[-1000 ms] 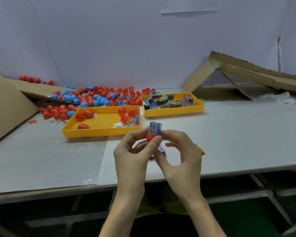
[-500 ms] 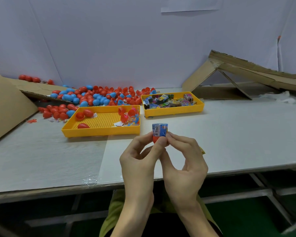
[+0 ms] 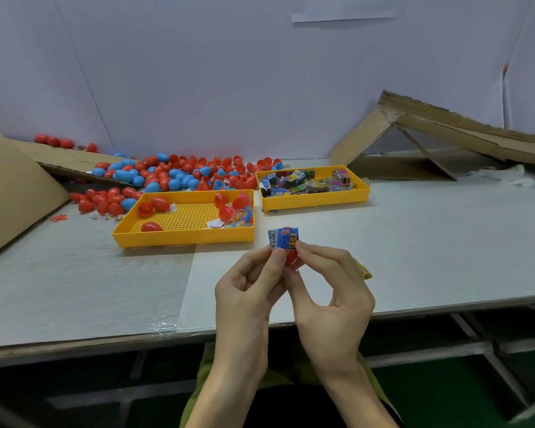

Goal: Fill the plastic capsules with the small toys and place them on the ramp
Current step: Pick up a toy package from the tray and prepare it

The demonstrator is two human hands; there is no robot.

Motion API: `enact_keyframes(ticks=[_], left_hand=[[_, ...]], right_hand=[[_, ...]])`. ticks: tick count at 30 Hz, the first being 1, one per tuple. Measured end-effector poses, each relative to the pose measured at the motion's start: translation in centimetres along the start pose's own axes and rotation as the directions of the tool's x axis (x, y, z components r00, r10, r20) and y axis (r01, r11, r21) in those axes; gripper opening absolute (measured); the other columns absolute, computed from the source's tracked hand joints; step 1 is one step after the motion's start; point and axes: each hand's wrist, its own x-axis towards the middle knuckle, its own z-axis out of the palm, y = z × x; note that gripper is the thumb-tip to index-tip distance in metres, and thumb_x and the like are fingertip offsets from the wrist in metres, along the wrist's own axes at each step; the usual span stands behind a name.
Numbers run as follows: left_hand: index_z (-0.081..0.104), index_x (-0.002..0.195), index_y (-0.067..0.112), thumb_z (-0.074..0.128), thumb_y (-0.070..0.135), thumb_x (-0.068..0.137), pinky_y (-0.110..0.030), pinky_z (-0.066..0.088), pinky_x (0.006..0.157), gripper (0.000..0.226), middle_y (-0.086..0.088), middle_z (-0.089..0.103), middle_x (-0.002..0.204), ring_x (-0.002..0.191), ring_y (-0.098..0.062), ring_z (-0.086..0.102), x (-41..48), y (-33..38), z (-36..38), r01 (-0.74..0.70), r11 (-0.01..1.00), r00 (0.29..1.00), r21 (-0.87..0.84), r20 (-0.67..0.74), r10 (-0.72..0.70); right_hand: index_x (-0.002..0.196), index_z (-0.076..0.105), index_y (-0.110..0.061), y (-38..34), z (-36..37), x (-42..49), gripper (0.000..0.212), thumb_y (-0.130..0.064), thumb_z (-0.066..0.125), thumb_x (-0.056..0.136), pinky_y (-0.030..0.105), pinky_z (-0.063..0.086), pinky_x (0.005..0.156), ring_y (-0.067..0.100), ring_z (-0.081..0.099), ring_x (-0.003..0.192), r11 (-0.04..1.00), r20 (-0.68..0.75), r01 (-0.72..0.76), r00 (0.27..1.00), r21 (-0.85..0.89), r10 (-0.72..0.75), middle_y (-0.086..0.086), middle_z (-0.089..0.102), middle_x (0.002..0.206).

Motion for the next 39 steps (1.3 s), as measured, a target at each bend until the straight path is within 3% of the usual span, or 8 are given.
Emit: enact_keyframes(ticks=[7, 13, 20, 26, 31, 36, 39], left_hand=[[0.078, 0.105, 0.013, 0.071, 0.037, 0.075, -0.027, 0.058, 0.082, 0.039, -0.017, 0.074, 0.111, 0.106, -0.026, 0.072, 0.1, 0.8, -0.2, 0.134, 0.986, 0.986, -0.100, 0.116, -0.122], [0.078, 0.109, 0.012, 0.061, 0.032, 0.092, -0.023, 0.057, 0.082, 0.031, -0.013, 0.073, 0.117, 0.109, -0.021, 0.070, 0.0, 0.8, -0.5, 0.240, 0.952, 0.957, -0.189, 0.211, -0.200], [0.079, 0.107, 0.014, 0.056, 0.029, 0.094, -0.024, 0.058, 0.081, 0.030, -0.012, 0.074, 0.115, 0.109, -0.021, 0.071, 0.5, 0.7, -1.5, 0.258, 0.957, 0.943, -0.130, 0.251, -0.220], [0.077, 0.111, 0.012, 0.053, 0.033, 0.095, -0.027, 0.058, 0.084, 0.036, -0.015, 0.073, 0.117, 0.116, -0.027, 0.067, 0.5, 0.4, -1.8, 0.334, 0.926, 0.920, -0.178, 0.274, -0.279], [0.078, 0.106, 0.005, 0.055, 0.025, 0.092, -0.031, 0.060, 0.079, 0.033, -0.015, 0.075, 0.102, 0.109, -0.031, 0.070, 0.8, -0.3, -2.4, 0.374, 0.893, 0.909, -0.251, 0.291, -0.298], [0.078, 0.104, 0.005, 0.052, 0.025, 0.094, -0.030, 0.059, 0.080, 0.034, -0.016, 0.075, 0.101, 0.102, -0.027, 0.072, 1.1, -0.4, -3.0, 0.361, 0.911, 0.913, -0.200, 0.276, -0.301], [0.077, 0.107, 0.005, 0.060, 0.028, 0.093, -0.031, 0.059, 0.082, 0.031, -0.016, 0.073, 0.100, 0.101, -0.026, 0.072, 1.1, -0.4, -3.0, 0.361, 0.913, 0.909, -0.190, 0.292, -0.299]], right_hand=[[0.116, 0.070, -0.006, -0.2, 0.0, 0.1, 0.035, -0.014, 0.076, 0.082, 0.015, 0.048, 0.094, 0.013, 0.063, 0.113, 1.000, 0.051, -0.002, 0.999, -0.015, 0.002, 0.005, 0.068, 0.116], [0.116, 0.068, -0.010, -0.4, 0.0, 0.0, 0.033, -0.019, 0.072, 0.085, 0.021, 0.051, 0.091, 0.019, 0.064, 0.106, 0.998, 0.006, 0.043, 0.999, -0.041, -0.043, -0.001, 0.067, 0.113], [0.115, 0.068, -0.011, -0.3, -0.2, 0.1, 0.032, -0.017, 0.073, 0.084, 0.020, 0.053, 0.087, 0.019, 0.066, 0.100, 0.997, 0.004, 0.066, 0.998, -0.026, -0.065, -0.003, 0.068, 0.107], [0.116, 0.069, -0.013, -0.2, -0.2, 0.3, 0.036, -0.023, 0.078, 0.083, 0.018, 0.049, 0.092, 0.014, 0.063, 0.110, 0.999, 0.068, -0.015, 0.998, 0.031, 0.012, -0.005, 0.068, 0.114], [0.111, 0.073, -0.014, -0.1, -0.6, 0.5, 0.027, -0.023, 0.076, 0.086, 0.019, 0.050, 0.092, 0.016, 0.065, 0.109, 0.998, 0.131, -0.039, 0.991, 0.054, 0.032, -0.004, 0.069, 0.113], [0.120, 0.069, -0.014, -0.5, -0.3, 0.4, 0.039, -0.033, 0.074, 0.087, 0.013, 0.048, 0.089, 0.012, 0.063, 0.109, 0.991, 0.180, -0.113, 0.979, 0.072, 0.099, -0.003, 0.069, 0.115], [0.118, 0.070, -0.013, -0.4, -0.3, 0.5, 0.035, -0.024, 0.073, 0.085, 0.012, 0.050, 0.087, 0.010, 0.063, 0.109, 0.993, 0.181, -0.088, 0.981, 0.080, 0.073, -0.001, 0.068, 0.113]])
